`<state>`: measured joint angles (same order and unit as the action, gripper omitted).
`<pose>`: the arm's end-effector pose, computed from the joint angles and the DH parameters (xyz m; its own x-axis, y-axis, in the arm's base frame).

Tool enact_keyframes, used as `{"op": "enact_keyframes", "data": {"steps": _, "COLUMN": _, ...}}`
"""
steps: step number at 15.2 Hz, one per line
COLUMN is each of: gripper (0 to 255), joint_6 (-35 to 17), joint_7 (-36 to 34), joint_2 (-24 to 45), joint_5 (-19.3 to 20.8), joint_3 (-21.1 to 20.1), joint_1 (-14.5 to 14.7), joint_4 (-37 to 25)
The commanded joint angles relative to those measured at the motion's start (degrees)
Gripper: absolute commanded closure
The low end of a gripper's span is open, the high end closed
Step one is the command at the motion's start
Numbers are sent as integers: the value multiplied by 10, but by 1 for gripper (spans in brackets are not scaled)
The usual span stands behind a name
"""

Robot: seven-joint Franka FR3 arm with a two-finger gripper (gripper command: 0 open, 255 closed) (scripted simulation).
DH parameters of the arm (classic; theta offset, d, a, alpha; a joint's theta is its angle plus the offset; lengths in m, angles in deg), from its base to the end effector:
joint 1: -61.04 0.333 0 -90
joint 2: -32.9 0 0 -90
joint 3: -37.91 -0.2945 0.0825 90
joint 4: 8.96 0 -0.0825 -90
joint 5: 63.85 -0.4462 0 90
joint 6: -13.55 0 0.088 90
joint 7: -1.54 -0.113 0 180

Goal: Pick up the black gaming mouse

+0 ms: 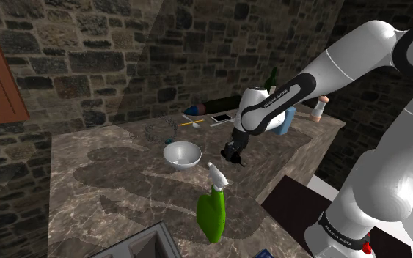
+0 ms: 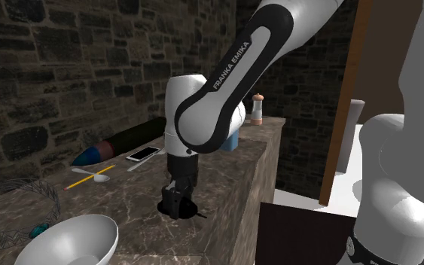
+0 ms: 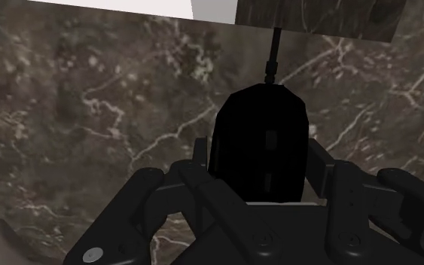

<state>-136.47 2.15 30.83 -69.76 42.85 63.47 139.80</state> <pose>0.4796 -0.0226 0.1949 0.9909 -0.1222 0.0558 -0.1189 -0.9911 -0.0590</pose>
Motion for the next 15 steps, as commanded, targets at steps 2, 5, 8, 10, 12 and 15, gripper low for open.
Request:
{"op": "enact_keyframes", "data": {"steps": 2, "gripper": 255, "joint_6": 23, "joint_7": -6, "joint_2": -20, "joint_5": 7, "joint_3": 0, "joint_1": -1, "joint_4": -4}}
{"op": "enact_keyframes", "data": {"steps": 5, "gripper": 255, "joint_6": 50, "joint_7": -12, "joint_2": -41, "joint_5": 14, "joint_3": 0, "joint_1": -2, "joint_4": -9}}
{"op": "enact_keyframes", "data": {"steps": 8, "gripper": 255, "joint_6": 76, "joint_7": -16, "joint_2": -61, "joint_5": 19, "joint_3": -1, "joint_1": -4, "joint_4": -15}}
{"op": "enact_keyframes", "data": {"steps": 10, "gripper": 255, "joint_6": 94, "joint_7": -19, "joint_2": -74, "joint_5": 22, "joint_3": -1, "joint_1": -5, "joint_4": -21}}
{"op": "enact_keyframes", "data": {"steps": 12, "gripper": 255, "joint_6": 111, "joint_7": -22, "joint_2": -86, "joint_5": 25, "joint_3": -1, "joint_1": -5, "joint_4": -26}}
{"op": "enact_keyframes", "data": {"steps": 15, "gripper": 255, "joint_6": 122, "joint_7": -23, "joint_2": -93, "joint_5": 26, "joint_3": -2, "joint_1": -6, "joint_4": -30}}
